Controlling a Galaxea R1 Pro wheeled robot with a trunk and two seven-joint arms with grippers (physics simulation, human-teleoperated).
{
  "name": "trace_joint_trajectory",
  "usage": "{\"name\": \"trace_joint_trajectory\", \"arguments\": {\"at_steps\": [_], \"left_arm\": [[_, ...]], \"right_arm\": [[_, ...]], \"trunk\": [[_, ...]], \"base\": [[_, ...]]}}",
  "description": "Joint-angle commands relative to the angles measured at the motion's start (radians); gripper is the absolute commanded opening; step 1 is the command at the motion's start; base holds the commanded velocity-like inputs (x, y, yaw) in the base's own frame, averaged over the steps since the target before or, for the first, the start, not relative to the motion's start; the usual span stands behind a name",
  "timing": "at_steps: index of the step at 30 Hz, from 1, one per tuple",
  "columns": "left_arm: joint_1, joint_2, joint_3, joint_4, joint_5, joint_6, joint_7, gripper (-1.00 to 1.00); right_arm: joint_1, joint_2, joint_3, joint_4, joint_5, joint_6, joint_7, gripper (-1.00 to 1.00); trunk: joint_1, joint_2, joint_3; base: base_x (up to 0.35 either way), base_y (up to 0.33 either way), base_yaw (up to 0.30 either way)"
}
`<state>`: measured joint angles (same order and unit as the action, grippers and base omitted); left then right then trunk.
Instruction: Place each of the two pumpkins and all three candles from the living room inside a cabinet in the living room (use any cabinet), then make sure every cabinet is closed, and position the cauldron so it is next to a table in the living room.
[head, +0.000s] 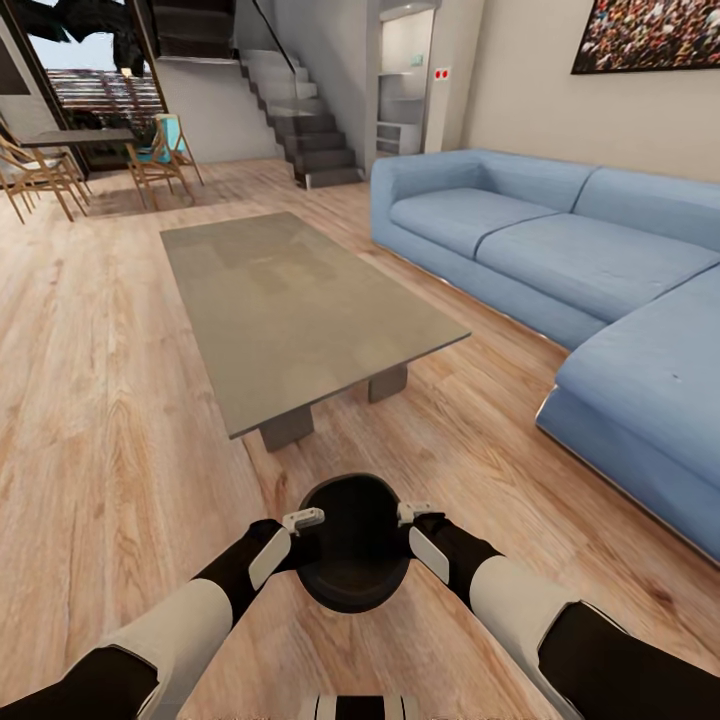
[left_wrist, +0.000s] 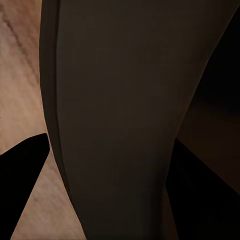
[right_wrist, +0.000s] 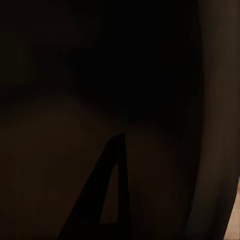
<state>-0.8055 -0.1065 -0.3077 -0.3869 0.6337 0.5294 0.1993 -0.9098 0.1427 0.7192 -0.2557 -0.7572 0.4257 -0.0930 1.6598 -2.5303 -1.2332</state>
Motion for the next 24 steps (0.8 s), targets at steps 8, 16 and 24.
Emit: {"name": "trace_joint_trajectory", "arguments": {"at_steps": [8, 16, 24], "left_arm": [[0.000, -0.008, -0.008, 0.001, 0.004, 0.004, 0.009, -1.00], [0.000, -0.009, -0.008, 0.001, 0.004, 0.004, 0.009, -1.00], [0.000, -0.009, -0.008, 0.000, 0.004, 0.004, 0.009, -1.00]], "right_arm": [[-0.001, -0.001, -0.001, -0.017, 0.010, -0.053, -0.008, -1.00], [-0.001, 0.000, -0.001, -0.017, 0.010, -0.053, -0.008, -1.00], [-0.001, 0.000, -0.001, -0.017, 0.010, -0.053, -0.008, -1.00]], "trunk": [[0.000, 0.000, -0.014], [0.000, 0.000, -0.026], [0.000, 0.000, -0.039]], "base": [[0.000, 0.000, 0.000], [0.000, 0.000, 0.000], [0.000, 0.000, 0.000]]}}
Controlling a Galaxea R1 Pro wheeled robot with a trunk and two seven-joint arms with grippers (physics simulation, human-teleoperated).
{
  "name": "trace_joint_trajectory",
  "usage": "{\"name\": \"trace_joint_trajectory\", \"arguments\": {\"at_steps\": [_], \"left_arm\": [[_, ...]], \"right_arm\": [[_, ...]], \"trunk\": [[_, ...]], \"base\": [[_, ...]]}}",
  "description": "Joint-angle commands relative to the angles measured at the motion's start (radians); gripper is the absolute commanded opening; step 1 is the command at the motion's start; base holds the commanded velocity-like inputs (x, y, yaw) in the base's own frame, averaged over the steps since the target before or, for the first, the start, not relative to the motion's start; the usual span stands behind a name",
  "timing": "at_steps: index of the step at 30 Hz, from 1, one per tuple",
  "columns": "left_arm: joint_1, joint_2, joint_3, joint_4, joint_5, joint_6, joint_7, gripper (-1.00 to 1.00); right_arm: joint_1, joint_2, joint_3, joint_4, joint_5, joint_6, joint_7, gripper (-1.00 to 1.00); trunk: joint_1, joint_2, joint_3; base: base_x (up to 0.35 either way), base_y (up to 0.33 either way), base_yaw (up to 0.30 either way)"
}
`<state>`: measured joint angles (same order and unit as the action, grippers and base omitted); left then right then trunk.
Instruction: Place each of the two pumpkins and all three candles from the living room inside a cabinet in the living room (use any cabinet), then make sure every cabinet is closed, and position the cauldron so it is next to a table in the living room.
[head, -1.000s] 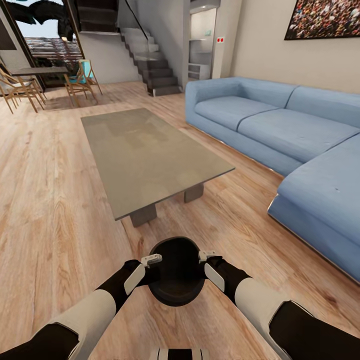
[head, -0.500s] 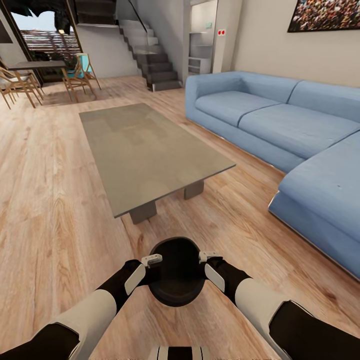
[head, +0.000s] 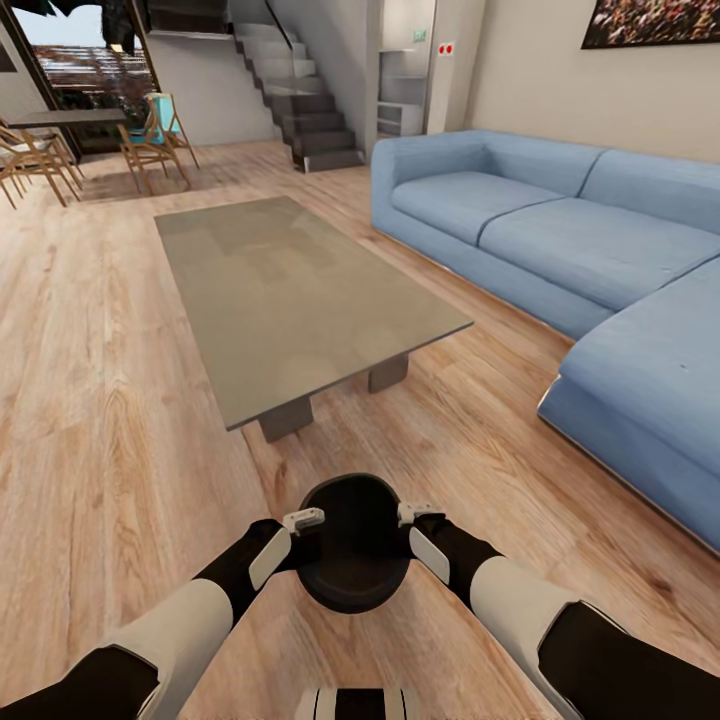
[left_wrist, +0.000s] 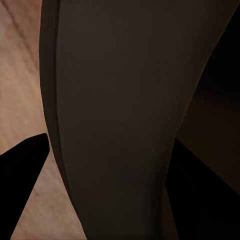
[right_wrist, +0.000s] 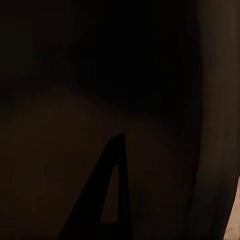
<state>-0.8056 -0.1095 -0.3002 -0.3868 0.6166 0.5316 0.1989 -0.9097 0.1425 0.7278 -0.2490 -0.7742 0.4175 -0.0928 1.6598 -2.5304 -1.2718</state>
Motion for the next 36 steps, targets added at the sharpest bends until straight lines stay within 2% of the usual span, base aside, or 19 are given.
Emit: {"name": "trace_joint_trajectory", "arguments": {"at_steps": [1, 18, 33, 34, 36], "left_arm": [[0.000, -0.006, -0.016, 0.000, 0.022, 0.002, 0.010, -1.00], [0.000, -0.006, -0.016, 0.000, 0.022, 0.002, 0.010, -1.00], [0.000, -0.007, -0.016, 0.001, 0.022, 0.003, 0.010, -1.00], [0.000, -0.007, -0.016, 0.001, 0.022, 0.003, 0.010, 1.00], [0.000, -0.007, -0.016, 0.001, 0.022, 0.003, 0.010, 1.00]], "right_arm": [[-0.001, 0.000, -0.010, -0.024, 0.027, -0.045, -0.008, -1.00], [-0.001, 0.000, -0.010, -0.024, 0.027, -0.045, -0.008, -1.00], [-0.001, 0.000, -0.010, -0.024, 0.026, -0.045, -0.008, -1.00], [-0.001, 0.000, -0.010, -0.024, 0.026, -0.045, -0.008, -1.00], [-0.001, 0.000, -0.010, -0.024, 0.026, -0.045, -0.008, -1.00]], "trunk": [[0.000, 0.000, -0.002], [0.000, 0.000, -0.029], [0.000, 0.000, -0.030], [0.000, 0.000, -0.030], [0.000, 0.000, -0.030]], "base": [[0.000, 0.000, 0.000], [0.000, 0.000, 0.000], [0.000, 0.000, 0.000], [0.000, 0.000, 0.000], [0.000, 0.000, 0.000]]}}
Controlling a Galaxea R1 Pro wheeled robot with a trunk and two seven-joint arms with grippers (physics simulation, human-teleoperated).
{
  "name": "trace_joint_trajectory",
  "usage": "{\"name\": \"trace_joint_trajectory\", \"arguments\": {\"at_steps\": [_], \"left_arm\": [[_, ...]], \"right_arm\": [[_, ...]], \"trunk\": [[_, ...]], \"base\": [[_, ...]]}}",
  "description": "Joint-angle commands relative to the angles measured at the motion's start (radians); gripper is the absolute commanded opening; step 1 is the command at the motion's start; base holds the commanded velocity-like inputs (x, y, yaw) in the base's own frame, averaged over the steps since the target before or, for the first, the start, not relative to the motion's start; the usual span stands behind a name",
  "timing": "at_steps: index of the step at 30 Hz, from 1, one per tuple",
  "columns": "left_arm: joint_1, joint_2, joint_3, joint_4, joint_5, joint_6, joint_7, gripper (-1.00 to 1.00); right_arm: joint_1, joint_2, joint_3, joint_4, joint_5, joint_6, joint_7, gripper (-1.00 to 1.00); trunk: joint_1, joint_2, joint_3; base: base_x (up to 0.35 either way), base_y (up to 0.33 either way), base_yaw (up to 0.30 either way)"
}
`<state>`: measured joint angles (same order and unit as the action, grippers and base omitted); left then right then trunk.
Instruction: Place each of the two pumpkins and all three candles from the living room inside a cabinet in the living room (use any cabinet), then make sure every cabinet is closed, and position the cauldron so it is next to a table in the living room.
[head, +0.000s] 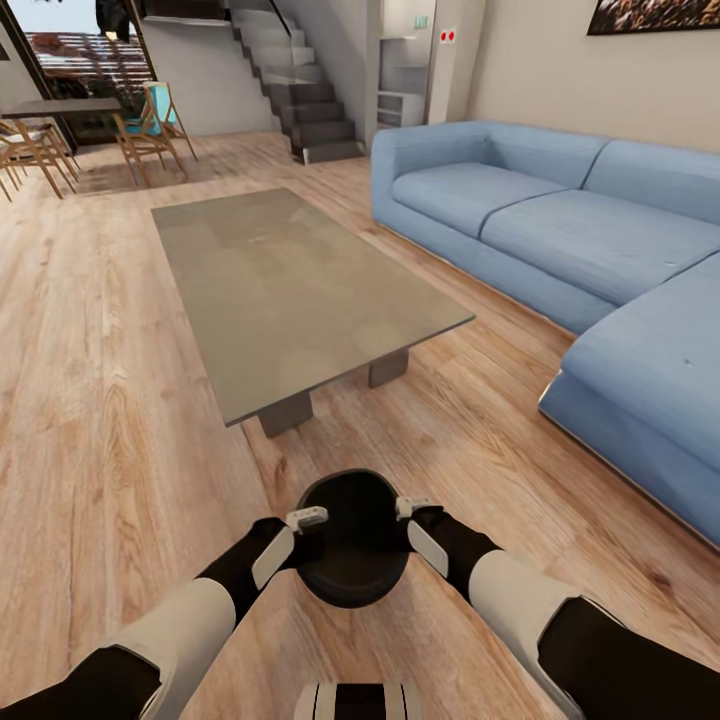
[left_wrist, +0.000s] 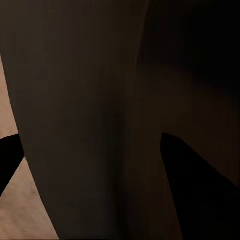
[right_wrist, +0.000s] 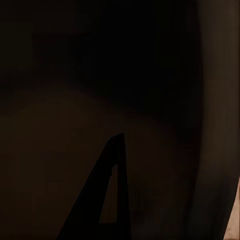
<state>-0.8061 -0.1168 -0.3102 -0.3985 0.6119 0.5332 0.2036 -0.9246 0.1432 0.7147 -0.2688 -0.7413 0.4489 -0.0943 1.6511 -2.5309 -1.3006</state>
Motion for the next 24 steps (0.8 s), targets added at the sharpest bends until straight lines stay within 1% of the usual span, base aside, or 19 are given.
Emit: {"name": "trace_joint_trajectory", "arguments": {"at_steps": [1, 8, 9, 24], "left_arm": [[0.001, 0.000, -0.006, 0.012, 0.026, 0.002, 0.005, 1.00], [0.001, 0.001, -0.006, 0.013, 0.026, 0.002, 0.005, 1.00], [0.001, 0.001, -0.006, 0.013, 0.026, 0.002, 0.005, 1.00], [0.001, 0.002, -0.006, 0.012, 0.026, 0.001, 0.005, 1.00]], "right_arm": [[0.013, -0.001, 0.003, -0.004, -0.007, -0.076, -0.007, -1.00], [0.013, -0.001, 0.003, -0.004, -0.005, -0.076, -0.008, -1.00], [0.013, -0.001, 0.003, -0.004, -0.005, -0.076, -0.009, 1.00], [0.013, -0.002, 0.002, -0.004, -0.006, -0.076, -0.008, 1.00]], "trunk": [[0.008, 0.000, -0.001], [0.008, 0.000, -0.001], [0.008, 0.000, -0.001], [0.008, 0.000, -0.001]], "base": [[0.000, 0.000, 0.000], [0.000, 0.000, 0.000], [0.000, 0.000, 0.000], [0.000, 0.000, 0.000]]}}
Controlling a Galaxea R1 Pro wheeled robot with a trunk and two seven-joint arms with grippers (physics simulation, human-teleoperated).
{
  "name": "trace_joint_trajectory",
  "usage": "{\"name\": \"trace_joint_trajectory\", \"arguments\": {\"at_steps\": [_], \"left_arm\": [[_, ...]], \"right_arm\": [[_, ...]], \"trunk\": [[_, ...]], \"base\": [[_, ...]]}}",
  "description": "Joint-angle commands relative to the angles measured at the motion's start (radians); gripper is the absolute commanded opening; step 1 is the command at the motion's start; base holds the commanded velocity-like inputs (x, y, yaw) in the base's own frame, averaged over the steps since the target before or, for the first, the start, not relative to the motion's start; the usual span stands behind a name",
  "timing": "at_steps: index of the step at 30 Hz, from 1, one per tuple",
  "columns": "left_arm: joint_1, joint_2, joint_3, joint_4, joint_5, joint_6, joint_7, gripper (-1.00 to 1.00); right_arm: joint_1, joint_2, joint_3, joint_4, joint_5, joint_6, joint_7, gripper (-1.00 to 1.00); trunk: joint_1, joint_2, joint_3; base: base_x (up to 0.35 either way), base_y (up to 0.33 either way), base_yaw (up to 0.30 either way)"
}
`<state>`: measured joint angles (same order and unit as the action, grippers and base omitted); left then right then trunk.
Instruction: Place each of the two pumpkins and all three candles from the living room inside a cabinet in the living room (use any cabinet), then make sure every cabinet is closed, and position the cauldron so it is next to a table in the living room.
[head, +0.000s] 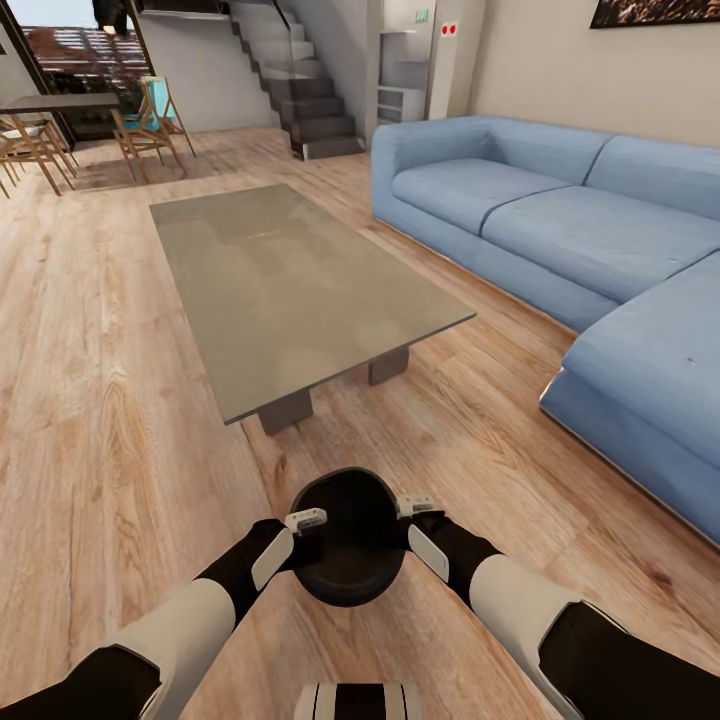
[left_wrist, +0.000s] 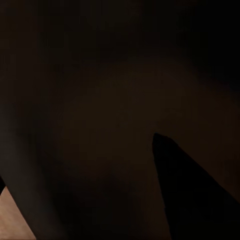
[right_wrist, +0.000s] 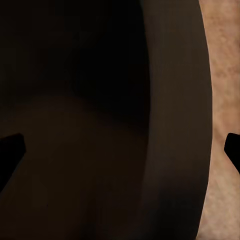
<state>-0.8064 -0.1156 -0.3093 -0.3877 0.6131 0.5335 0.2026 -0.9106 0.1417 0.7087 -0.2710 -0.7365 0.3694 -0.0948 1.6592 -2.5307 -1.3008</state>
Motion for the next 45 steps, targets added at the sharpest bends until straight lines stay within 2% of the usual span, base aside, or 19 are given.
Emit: {"name": "trace_joint_trajectory", "arguments": {"at_steps": [1, 45], "left_arm": [[0.001, 0.000, -0.007, 0.001, 0.025, 0.000, 0.006, 1.00], [0.001, -0.001, -0.007, 0.003, 0.027, 0.013, 0.006, 1.00]], "right_arm": [[-0.001, -0.001, 0.008, -0.002, -0.011, 0.003, -0.008, 1.00], [-0.001, 0.001, 0.011, -0.002, -0.010, 0.013, -0.008, 1.00]], "trunk": [[0.000, 0.000, -0.001], [-0.020, 0.010, 0.169]], "base": [[0.000, 0.000, 0.000], [0.000, 0.000, 0.000]]}}
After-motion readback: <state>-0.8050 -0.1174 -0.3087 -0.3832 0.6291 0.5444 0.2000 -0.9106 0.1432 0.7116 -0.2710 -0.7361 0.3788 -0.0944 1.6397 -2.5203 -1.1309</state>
